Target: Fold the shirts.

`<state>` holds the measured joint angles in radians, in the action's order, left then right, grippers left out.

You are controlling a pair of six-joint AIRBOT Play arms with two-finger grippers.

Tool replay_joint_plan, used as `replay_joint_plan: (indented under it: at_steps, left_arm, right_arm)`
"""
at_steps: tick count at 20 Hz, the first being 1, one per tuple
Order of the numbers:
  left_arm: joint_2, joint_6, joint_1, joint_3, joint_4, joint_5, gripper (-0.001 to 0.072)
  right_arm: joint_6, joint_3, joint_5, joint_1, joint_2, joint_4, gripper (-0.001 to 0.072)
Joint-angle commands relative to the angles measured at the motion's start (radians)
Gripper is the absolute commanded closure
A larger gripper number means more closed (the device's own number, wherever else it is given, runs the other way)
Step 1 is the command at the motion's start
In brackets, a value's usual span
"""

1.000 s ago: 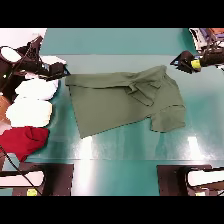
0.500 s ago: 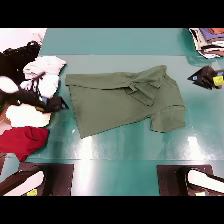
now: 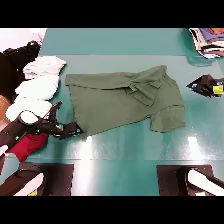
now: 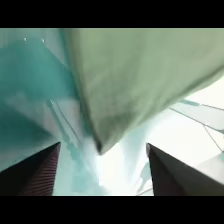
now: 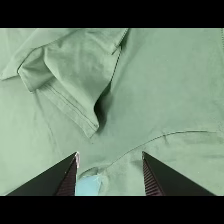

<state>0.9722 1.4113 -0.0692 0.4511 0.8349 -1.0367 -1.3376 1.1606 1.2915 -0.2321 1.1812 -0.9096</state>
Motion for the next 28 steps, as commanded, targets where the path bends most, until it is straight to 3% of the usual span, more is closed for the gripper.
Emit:
replay_joint_plan:
  at_steps: [1, 5, 6, 8, 9, 15, 21, 24, 28]
  left_arm:
    - [-0.004, 0.06, -0.104, -0.022, -0.01, 0.106, 0.0091]
    - [-0.002, 0.077, -0.131, -0.022, -0.03, 0.15, 0.0092]
    - [-0.002, 0.078, -0.137, -0.022, -0.039, 0.157, 0.0152]
    - [-0.002, 0.077, -0.137, -0.021, -0.063, 0.182, 0.0585]
    - [-0.002, 0.074, -0.132, -0.016, -0.061, 0.193, 0.0684]
    - [-0.003, 0.074, 0.098, 0.196, 0.179, 0.064, 0.0684]
    - [-0.003, 0.074, 0.208, 0.272, 0.203, 0.06, 0.0683]
    - [-0.003, 0.074, 0.208, 0.272, 0.202, 0.058, 0.0684]
    - [-0.003, 0.074, 0.208, 0.272, 0.202, 0.056, 0.0683]
  right_arm:
    - [0.001, -0.005, 0.002, 0.0, -0.004, 0.002, 0.0265]
    - [0.0, -0.005, -0.01, 0.0, -0.004, 0.002, 0.0264]
    - [0.0, -0.005, -0.012, 0.0, -0.004, 0.001, 0.0264]
    - [0.001, -0.005, -0.015, 0.0, -0.004, 0.0, 0.0264]
    - [0.001, -0.005, -0.012, -0.001, -0.004, -0.003, 0.0264]
    - [0.003, -0.067, 0.073, -0.089, -0.004, -0.193, 0.0264]
    - [0.068, -0.274, 0.01, -0.166, 0.115, -0.123, 0.0264]
    - [0.122, -0.3, 0.008, -0.114, 0.22, -0.013, 0.0264]
    - [0.124, -0.3, 0.002, -0.013, 0.275, -0.006, 0.0266]
